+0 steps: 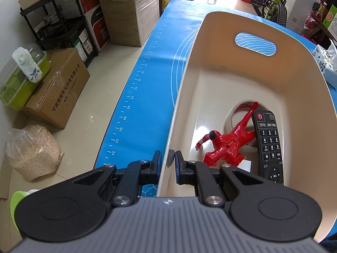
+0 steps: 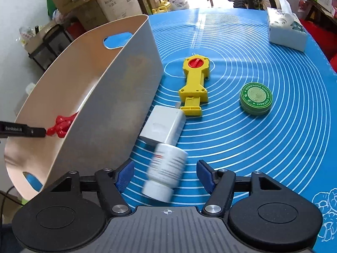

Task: Organize rigid objects
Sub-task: 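Return the right gripper to the mat and grasp the white pill bottle, then carry the white pill bottle with the right gripper and release it into the basket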

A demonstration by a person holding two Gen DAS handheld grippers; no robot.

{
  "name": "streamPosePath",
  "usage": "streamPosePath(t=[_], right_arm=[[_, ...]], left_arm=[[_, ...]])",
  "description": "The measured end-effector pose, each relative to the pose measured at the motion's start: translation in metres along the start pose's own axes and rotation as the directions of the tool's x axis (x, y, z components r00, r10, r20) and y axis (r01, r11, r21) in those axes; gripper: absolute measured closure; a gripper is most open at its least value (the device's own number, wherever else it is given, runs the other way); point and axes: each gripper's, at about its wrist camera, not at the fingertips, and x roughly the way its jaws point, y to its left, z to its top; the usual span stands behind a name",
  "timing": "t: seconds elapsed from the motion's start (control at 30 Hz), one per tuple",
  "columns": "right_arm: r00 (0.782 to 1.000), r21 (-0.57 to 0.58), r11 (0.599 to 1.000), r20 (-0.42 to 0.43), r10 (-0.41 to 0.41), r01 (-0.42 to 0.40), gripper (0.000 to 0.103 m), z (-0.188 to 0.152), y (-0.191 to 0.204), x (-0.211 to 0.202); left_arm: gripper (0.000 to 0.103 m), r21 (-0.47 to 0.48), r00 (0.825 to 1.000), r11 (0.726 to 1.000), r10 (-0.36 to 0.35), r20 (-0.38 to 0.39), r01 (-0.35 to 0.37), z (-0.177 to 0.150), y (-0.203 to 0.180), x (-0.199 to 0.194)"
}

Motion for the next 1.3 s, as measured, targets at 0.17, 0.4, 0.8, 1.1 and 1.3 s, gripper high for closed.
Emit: streamPosePath(t=[0.17,0.4,0.8,1.1,1.3], right_arm=[[0.998,-0.039,0.997,-0.02,-0.066,0.065,0.033,0.0,0.01,0.014],[0.996,-0.012,0.996,-0.031,-0.085,0.085,0.059,-0.002,0.003,0.018],[0.989,-0.022,0.994,0.109,-0.104,0.107,0.059,0.012,0.017,-0.023],[0.954,-0.064,0.991,0.283,-0.097,0.12,0.059,0.039,0.052,-0.069],[0.949,-0.131,0.99,0.316,-0.002,0.046,0.059,0.057,0.087,-0.075]], left_arm=[[0.088,0.001,1.0,1.0,0.001,0.0,-0.001,0.0,0.0,0.0],[0.088,0.002,1.0,1.0,0.003,0.0,-0.003,0.0,0.0,0.0],[0.088,0.002,1.0,1.0,0.003,0.001,-0.003,-0.001,-0.001,0.0],[0.088,0.003,1.0,1.0,0.004,0.0,-0.004,-0.001,0.0,0.0],[0.088,0.002,1.0,1.0,0.003,0.0,-0.003,-0.001,-0.001,0.0]])
